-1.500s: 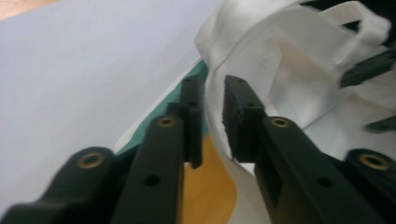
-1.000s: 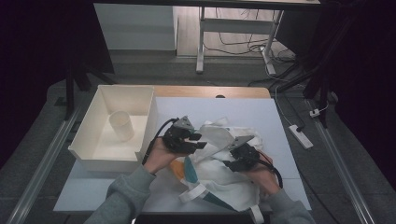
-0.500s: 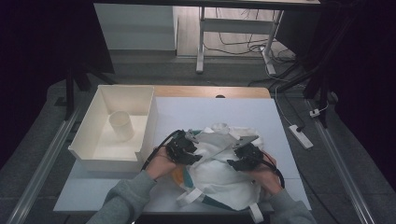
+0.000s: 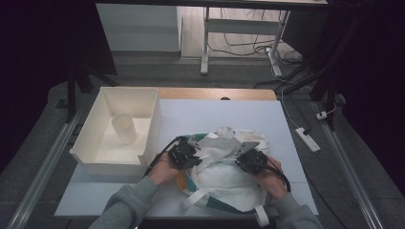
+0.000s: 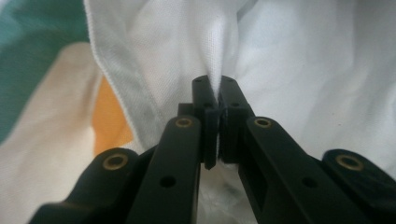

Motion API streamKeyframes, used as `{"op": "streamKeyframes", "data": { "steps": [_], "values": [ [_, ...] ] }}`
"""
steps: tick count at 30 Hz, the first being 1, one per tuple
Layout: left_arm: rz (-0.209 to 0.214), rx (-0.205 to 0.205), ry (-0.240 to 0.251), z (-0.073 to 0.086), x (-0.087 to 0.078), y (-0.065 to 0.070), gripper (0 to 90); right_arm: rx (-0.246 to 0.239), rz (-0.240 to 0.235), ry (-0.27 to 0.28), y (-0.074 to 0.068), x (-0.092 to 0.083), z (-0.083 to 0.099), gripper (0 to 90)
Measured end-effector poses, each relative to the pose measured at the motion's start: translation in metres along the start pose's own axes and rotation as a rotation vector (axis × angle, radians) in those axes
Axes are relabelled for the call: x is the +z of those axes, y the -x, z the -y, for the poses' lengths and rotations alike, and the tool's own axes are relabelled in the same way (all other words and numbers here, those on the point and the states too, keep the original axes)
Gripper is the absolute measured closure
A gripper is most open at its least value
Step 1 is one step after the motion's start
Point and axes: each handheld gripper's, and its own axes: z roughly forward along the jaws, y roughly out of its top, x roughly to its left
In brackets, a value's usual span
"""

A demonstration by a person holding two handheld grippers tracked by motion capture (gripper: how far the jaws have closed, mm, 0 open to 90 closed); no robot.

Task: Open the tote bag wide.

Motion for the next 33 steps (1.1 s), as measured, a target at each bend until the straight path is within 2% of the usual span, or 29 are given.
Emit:
{"op": "streamKeyframes", "data": {
  "steps": [2, 7, 9, 11, 16, 22, 26, 33],
  "values": [
    [0.002, -0.006, 0.020, 0.001, -0.006, -0.001, 87.7, 0.008, 0.004, 0.032, 0.002, -0.007, -0.001, 89.0],
    [-0.004, -0.041, 0.112, 0.005, -0.027, -0.006, 88.0, 0.121, -0.062, 0.174, 0.021, -0.042, -0.002, 89.3],
    [-0.008, -0.048, 0.137, 0.006, -0.032, -0.009, 88.0, 0.156, -0.078, 0.208, 0.030, -0.051, 0.000, 89.3],
    [-0.011, -0.056, 0.151, 0.006, -0.032, -0.010, 88.0, 0.207, -0.096, 0.228, 0.040, -0.051, 0.004, 89.2],
    [-0.027, -0.072, 0.143, 0.001, -0.022, -0.016, 88.0, 0.286, -0.116, 0.212, 0.060, -0.034, 0.011, 89.2],
    [-0.039, -0.093, 0.142, -0.007, -0.014, -0.026, 88.1, 0.300, -0.067, 0.200, 0.072, -0.020, 0.007, 89.1],
    [-0.043, -0.102, 0.128, -0.009, -0.005, -0.033, 88.0, 0.306, -0.034, 0.172, 0.078, -0.008, 0.004, 89.0],
    [-0.035, -0.132, 0.113, -0.009, 0.009, -0.044, 88.0, 0.339, -0.023, 0.141, 0.087, 0.014, 0.004, 88.9]
  ]
}}
